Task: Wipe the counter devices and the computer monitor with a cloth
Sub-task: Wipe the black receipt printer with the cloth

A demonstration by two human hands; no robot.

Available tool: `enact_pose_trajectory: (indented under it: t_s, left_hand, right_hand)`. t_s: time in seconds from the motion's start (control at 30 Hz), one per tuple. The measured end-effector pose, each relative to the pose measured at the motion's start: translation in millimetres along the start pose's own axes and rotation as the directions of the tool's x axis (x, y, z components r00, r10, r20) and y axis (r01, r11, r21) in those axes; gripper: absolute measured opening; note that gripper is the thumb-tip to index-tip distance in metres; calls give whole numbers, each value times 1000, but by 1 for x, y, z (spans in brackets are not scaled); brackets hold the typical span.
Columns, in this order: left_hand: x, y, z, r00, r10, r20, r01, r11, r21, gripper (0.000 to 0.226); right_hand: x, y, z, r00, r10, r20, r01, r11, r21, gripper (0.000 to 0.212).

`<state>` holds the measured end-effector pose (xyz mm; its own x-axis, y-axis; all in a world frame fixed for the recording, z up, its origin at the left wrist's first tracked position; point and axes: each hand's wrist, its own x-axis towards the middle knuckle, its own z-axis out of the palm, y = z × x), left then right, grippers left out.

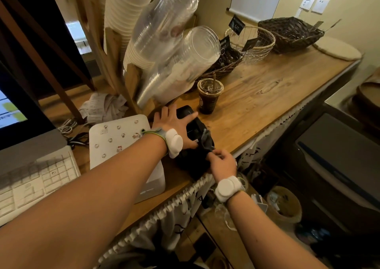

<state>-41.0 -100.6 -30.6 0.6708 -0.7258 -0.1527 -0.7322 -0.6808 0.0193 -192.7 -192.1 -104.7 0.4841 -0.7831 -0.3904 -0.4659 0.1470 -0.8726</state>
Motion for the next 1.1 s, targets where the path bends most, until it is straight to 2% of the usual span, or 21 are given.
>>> enact_pose_trajectory:
  t_s: [0.1,0.2,0.3,0.37,0.47,0.53,0.63,0.73,0.83,0.93,1.0,1.1]
  left_hand:
    - [4,-7,1,997,56,47,-58,997,50,109]
    - [4,-9,-2,995,55,81,-56,998,6,111]
    - [5,-7,-4,996,56,64,-56,998,2,117]
    - [7,-9,-6,998,12,61,-9,999,-38,131]
    - [10,-8,-7,996,-18,84,21,999,-42,139]
    - [12,-8,-6,996,-7,88,9,999,-33,138]
    - [13,-10,-6,995,3,96,2,999,-46,138]
    - [14,-9,-9,994,0,109,4,999,-32,136]
    - [12,-8,-10,996,11,84,-9,1000,-19,130]
    - [11,-9,-11,996,19,87,-17,1000,-20,132]
    - [10,-9,-10,996,8,84,-6,1000,-23,131]
    - [11,-9,-11,997,-3,74,5,999,-32,123]
  right_hand:
    - [14,-24,-19,996,-3,-94,13,994,109,2]
    - [28,-54,-23,992,-92,-81,102,985,136,7]
    - [38,-82,-15,970,-242,-5,242,967,73,16]
    - [47,-95,-4,942,-325,83,324,946,17,15]
    - [54,-88,17,876,-394,279,449,877,-170,44]
    - [54,-78,28,841,-428,330,517,816,-259,52]
    - [68,-87,36,874,-307,377,401,894,-201,48]
    - [87,-103,37,854,-193,483,308,936,-169,48]
    - [97,-94,37,866,-125,484,195,976,-96,47]
    - [103,-89,31,908,-5,420,120,962,-247,50]
    - [103,-100,33,898,0,440,156,935,-319,51]
    - [96,-130,43,861,-129,493,279,929,-244,45]
